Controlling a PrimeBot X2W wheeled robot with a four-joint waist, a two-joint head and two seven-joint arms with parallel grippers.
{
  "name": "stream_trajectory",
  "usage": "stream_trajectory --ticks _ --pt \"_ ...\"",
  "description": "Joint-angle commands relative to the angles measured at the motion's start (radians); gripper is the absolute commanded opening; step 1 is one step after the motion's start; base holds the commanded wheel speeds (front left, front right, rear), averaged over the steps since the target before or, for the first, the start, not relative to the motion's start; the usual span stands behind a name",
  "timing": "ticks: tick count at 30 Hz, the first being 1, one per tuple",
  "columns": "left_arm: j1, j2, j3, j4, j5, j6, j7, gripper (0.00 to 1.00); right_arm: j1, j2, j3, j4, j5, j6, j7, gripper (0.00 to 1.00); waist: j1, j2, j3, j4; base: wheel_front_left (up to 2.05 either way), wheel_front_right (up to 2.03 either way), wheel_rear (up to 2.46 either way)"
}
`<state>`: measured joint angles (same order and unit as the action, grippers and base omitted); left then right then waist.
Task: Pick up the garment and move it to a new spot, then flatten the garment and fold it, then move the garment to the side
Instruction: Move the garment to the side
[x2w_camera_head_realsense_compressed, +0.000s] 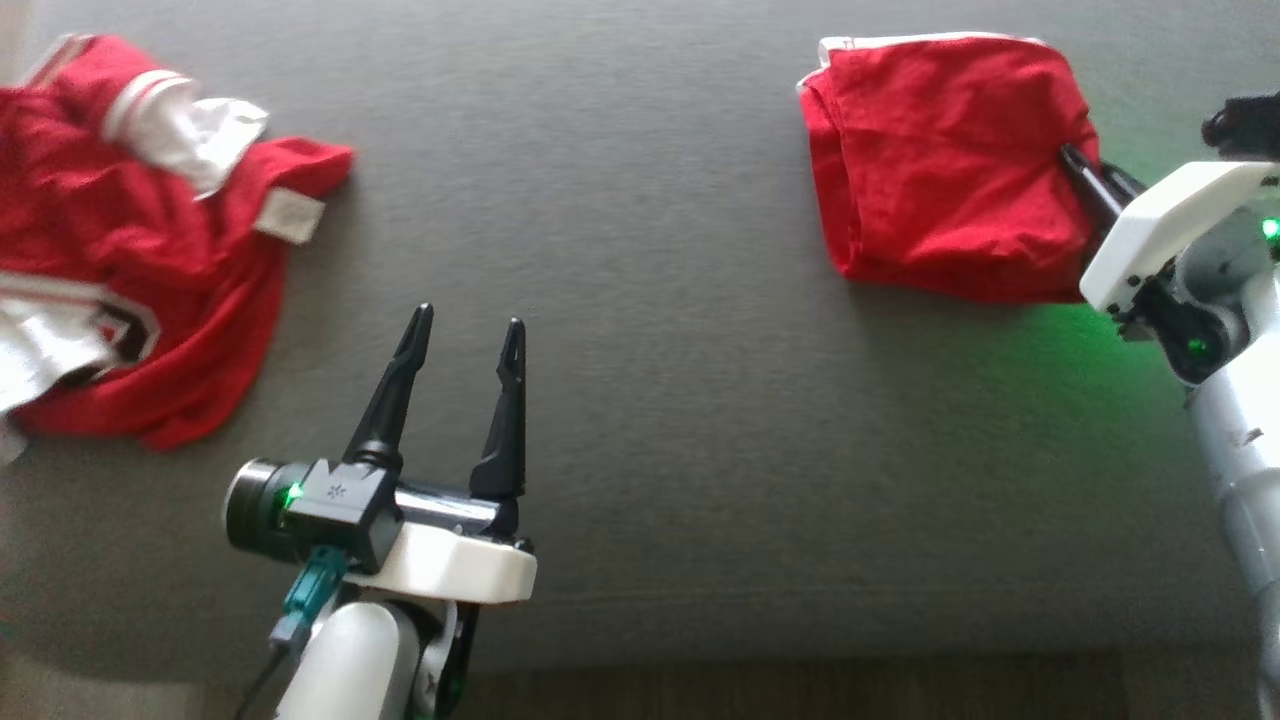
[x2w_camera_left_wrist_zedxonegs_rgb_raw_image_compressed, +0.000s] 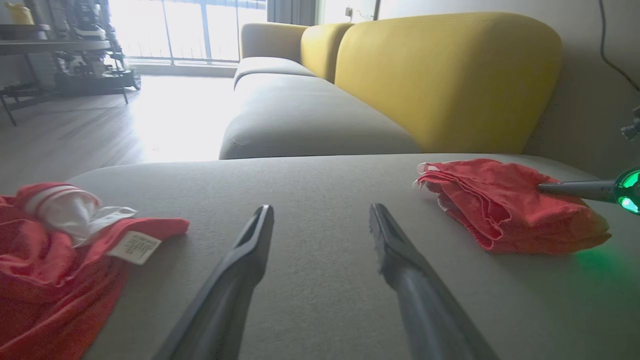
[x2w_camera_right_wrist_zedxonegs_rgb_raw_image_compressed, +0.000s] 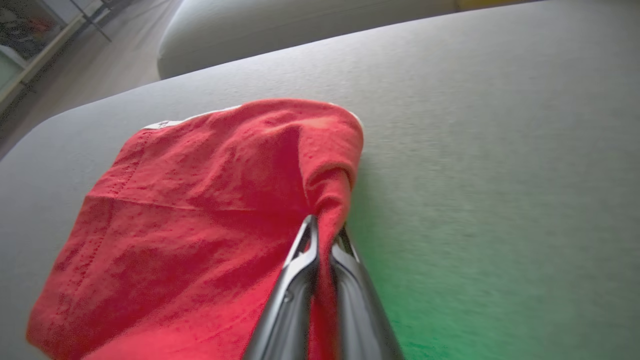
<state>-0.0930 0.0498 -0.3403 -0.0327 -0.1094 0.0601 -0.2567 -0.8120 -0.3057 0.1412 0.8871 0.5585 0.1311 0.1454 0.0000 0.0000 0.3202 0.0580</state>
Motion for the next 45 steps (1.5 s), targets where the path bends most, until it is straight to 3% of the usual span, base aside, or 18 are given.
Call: stream_trajectory --ticks 1,9,17,26,29,35,36,37,38,45 --pt "-0.032 0.001 0.038 -0.036 0.010 -0.006 -0.005 1.00 -0.027 -0.018 0.017 -0.037 0.011 0.000 -0.015 0.00 0.0000 0.0000 0.006 -0.049 0.00 0.00 0.00" --pt "-0.058 0.017 0.052 -0.036 0.038 -0.030 -0.005 1.00 -0.050 -0.049 0.071 -0.121 0.014 0.000 -0.031 0.00 0.0000 0.0000 0.047 -0.212 0.00 0.00 0.00" --pt "-0.087 0.035 0.057 -0.031 0.053 -0.050 -0.005 1.00 -0.063 -0.124 0.113 -0.208 -0.024 0.000 -0.096 0.00 0.0000 0.0000 0.090 -0.313 0.00 0.00 0.00" --pt "-0.125 0.042 0.055 -0.027 0.060 -0.065 -0.005 1.00 -0.106 -0.221 0.174 -0.225 -0.203 0.000 -0.181 0.00 0.0000 0.0000 0.148 -0.326 0.00 0.00 0.00" --pt "-0.135 0.042 0.056 -0.024 0.058 -0.068 -0.005 1.00 -0.126 -0.272 0.190 -0.245 -0.325 0.000 -0.225 0.00 0.0000 0.0000 0.168 -0.314 0.00 0.00 0.00" --pt "-0.145 0.039 0.061 -0.016 0.050 -0.070 -0.005 1.00 -0.130 -0.275 0.134 -0.262 -0.470 0.000 -0.233 0.00 0.0000 0.0000 0.178 -0.300 0.00 0.00 0.00" --pt "-0.146 0.038 0.061 -0.014 0.048 -0.071 -0.005 1.00 -0.129 -0.272 0.121 -0.264 -0.485 0.000 -0.231 0.06 0.0000 0.0000 0.178 -0.299 0.00 0.00 0.00" --pt "-0.147 0.037 0.061 -0.013 0.046 -0.072 -0.005 1.00 -0.127 -0.269 0.102 -0.266 -0.502 0.000 -0.233 0.41 0.0000 0.0000 0.178 -0.297 0.00 0.00 0.00" --pt "-0.148 0.036 0.061 -0.012 0.044 -0.072 -0.005 1.00 -0.124 -0.264 0.085 -0.268 -0.521 0.000 -0.235 1.00 0.0000 0.0000 0.177 -0.295 0.00 0.00 0.00" --pt "-0.147 0.030 0.062 -0.002 0.037 -0.073 -0.005 1.00 -0.090 -0.209 -0.014 -0.299 -0.620 0.000 -0.250 1.00 0.0000 0.0000 0.152 -0.273 0.00 0.00 0.00"
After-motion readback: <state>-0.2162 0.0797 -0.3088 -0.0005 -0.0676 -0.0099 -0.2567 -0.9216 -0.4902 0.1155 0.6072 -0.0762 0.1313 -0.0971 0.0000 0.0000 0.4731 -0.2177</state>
